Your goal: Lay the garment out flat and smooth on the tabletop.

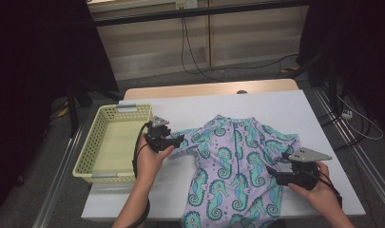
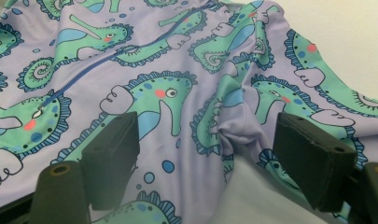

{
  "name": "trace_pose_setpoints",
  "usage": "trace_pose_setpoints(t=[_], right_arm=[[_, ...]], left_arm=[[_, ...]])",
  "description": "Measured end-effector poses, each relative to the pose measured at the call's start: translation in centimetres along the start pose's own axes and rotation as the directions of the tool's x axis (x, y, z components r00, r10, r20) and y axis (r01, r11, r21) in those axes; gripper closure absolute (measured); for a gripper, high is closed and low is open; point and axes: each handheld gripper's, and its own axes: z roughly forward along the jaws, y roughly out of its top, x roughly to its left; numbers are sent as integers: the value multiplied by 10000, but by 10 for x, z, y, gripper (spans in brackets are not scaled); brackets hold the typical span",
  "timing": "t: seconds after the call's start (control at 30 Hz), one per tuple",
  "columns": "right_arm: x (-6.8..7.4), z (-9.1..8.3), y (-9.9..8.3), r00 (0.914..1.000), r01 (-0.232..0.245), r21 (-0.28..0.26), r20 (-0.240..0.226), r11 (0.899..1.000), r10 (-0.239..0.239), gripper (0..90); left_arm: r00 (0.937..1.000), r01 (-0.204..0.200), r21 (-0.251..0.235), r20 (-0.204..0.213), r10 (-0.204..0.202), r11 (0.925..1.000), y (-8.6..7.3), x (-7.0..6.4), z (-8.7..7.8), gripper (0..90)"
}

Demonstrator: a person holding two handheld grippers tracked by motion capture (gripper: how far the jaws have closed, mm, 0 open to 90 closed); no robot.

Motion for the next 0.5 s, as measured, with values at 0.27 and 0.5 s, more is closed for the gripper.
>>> trace_pose_setpoints(t=[0.27,0.5], right_arm=[[-4,1,0,9996,-264,-95,100,9996,265,198],[-1,1,0,9998,-200,-118,19,9997,200,194]], left_arm=[[9971,756,-215,55,-755,9969,4,12,25,273],[9977,616,137,-298,-612,9980,1,20,34,256]])
